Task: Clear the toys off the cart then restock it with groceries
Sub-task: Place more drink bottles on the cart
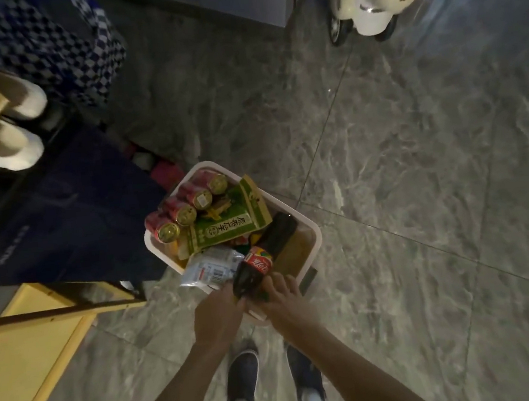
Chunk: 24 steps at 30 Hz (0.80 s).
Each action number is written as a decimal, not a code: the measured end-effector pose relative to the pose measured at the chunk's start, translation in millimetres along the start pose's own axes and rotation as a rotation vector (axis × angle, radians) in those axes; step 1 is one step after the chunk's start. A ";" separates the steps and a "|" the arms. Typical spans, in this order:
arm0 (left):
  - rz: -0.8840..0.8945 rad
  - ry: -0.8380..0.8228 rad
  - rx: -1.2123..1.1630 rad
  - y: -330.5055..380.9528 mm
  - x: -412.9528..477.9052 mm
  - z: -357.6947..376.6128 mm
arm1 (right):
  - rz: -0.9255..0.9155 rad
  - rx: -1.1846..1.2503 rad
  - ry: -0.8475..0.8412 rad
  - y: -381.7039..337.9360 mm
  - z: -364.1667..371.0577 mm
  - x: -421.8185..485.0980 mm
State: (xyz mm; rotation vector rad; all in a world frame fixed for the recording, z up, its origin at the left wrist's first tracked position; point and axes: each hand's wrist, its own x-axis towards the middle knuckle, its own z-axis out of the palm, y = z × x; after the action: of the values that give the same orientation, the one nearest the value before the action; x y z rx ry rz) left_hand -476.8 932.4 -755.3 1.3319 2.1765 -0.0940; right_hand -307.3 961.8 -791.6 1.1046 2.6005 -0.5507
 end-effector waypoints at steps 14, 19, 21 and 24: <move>0.133 0.149 -0.196 34.2 3.5 -90.5 | 0.172 0.454 0.369 41.3 -70.5 -24.7; 0.176 0.178 -0.174 48.9 -19.7 -145.8 | 0.310 0.694 0.422 26.1 -134.1 -48.3; 0.216 0.195 -0.189 46.9 -30.1 -168.4 | 0.311 0.735 0.445 18.3 -158.5 -56.5; 0.222 0.247 -0.283 38.5 -52.2 -197.6 | 0.285 0.773 0.507 4.2 -203.9 -71.5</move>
State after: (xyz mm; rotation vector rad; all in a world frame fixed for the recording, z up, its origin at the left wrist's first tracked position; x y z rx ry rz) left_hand -513.7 978.7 -555.9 1.4664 2.1211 0.4698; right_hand -274.3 1008.9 -583.3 2.0334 2.5759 -1.4302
